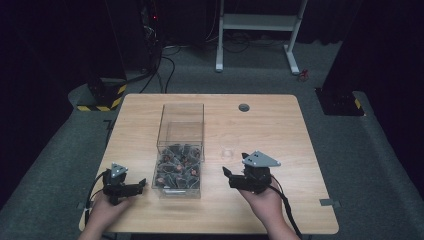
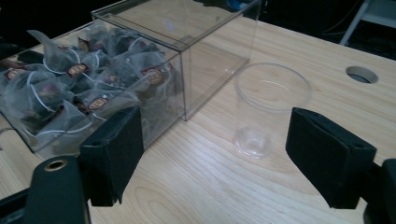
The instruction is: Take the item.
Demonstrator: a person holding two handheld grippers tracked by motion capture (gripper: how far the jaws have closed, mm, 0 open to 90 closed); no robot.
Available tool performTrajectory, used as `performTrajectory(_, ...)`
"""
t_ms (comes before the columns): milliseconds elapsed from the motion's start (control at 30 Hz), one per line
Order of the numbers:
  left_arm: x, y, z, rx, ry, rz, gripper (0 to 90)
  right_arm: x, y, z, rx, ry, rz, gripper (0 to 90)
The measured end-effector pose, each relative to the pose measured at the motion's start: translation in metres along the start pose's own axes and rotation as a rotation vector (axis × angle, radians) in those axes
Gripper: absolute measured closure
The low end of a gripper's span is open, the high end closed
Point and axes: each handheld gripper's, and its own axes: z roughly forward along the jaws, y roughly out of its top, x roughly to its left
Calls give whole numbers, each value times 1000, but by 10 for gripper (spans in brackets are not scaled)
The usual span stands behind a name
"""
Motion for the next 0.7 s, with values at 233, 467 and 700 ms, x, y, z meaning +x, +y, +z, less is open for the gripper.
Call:
performTrajectory(233, 0, 0, 0, 1, 0, 2, 35, 14, 6, 8, -3, 40, -25, 218)
performTrajectory(467, 0, 0, 0, 0, 0, 0, 35, 28, 9, 18, 10, 71, -50, 231)
performTrajectory(700, 0, 0, 0, 1, 1, 5, 35, 40, 12, 26, 13, 103, -68, 245)
